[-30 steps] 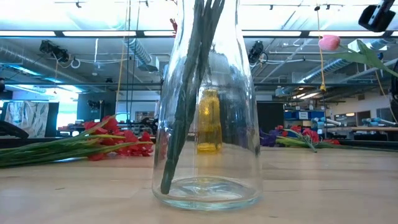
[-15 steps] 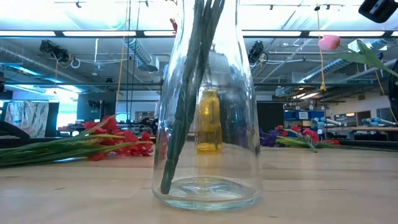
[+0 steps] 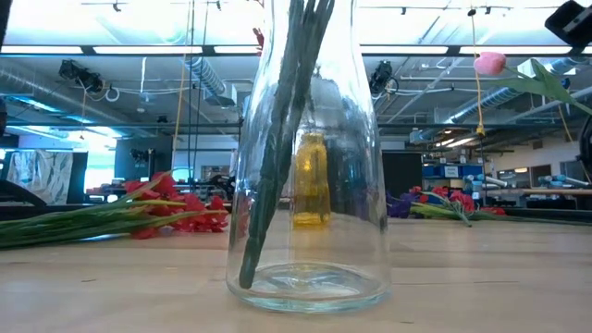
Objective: Sort flowers into vase by color
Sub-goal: Put the bottom left pink tulip into the green vase
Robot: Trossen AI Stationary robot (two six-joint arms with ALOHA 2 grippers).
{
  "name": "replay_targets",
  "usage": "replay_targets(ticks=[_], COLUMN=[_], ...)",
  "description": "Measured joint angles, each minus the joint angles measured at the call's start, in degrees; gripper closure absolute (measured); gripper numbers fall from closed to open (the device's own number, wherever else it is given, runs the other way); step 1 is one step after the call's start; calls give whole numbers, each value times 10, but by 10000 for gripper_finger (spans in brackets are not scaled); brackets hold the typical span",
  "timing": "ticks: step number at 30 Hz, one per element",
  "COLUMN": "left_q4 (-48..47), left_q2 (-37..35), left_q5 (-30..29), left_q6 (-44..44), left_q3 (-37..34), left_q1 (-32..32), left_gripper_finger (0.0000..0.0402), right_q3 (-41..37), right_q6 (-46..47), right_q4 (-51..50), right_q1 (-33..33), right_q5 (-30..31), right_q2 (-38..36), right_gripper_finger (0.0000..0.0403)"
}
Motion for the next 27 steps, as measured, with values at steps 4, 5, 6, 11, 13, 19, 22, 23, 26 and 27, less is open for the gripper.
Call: replay_targets(ticks=[4,5,6,11,13,19,22,23,26,27], left_q4=[75,68,65,6,-1,5,0,-6,-13,-13], left_q2=[66,85,101,170,194,235,239,239,239,239], left_q5=[-17,-23,-23,-22,-22,-50,-75,-84,-97,-96], left_q6=[-12,-12,-12,-2,4,18,23,23,31,35], left_q3=[28,46,65,157,189,251,255,255,256,256], left_q1=[-3,-3,-2,3,6,8,9,10,13,14], left_gripper_finger=[145,145,145,145,145,145,145,145,145,145], right_q3=[0,0,0,-2,-6,-34,-55,-61,-87,-95], right_q6=[-10,-7,-1,41,58,62,42,38,32,31], right_q4=[-7,-11,-13,0,4,73,136,158,213,226], right_q1=[0,0,0,0,0,0,0,0,0,0], right_q5=[-20,-20,-19,28,55,97,103,107,118,118], right_q2=[0,0,0,0,1,1,5,7,18,23], right_gripper_finger=[402,402,402,402,402,402,402,402,402,402])
